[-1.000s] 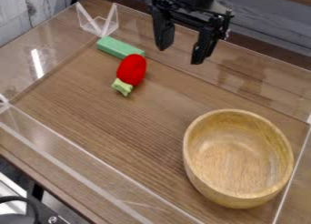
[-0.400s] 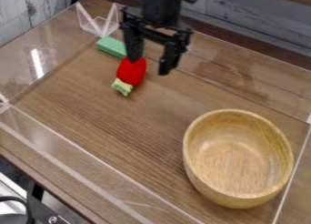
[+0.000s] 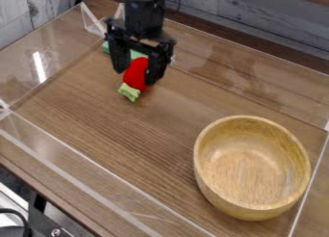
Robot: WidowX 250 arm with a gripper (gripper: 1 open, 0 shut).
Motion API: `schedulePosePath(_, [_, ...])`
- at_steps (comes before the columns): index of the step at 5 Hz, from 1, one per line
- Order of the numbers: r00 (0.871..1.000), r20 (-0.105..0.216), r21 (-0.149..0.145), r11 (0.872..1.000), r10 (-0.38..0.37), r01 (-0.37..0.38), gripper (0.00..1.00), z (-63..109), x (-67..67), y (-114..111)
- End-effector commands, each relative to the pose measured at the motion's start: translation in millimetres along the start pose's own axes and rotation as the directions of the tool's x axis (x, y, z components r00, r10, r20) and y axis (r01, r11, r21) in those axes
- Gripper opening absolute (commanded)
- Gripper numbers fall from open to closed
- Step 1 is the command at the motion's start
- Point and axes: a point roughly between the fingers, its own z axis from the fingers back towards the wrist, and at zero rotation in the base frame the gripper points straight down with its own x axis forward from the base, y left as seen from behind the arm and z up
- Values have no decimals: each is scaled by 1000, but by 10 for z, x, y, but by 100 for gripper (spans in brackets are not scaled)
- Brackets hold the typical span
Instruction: Move the red object to the right side of the table
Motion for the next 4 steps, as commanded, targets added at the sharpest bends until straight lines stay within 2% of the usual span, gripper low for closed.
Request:
schedulePosePath(1, [999,43,9,1000,7,-8,100,-53,84,74])
schedulePosePath(2, [999,49,14,1000,10,-10,100,-162,150,106])
schedulePosePath(4, [997,73,8,1000,25,-25,100,-211,318,151])
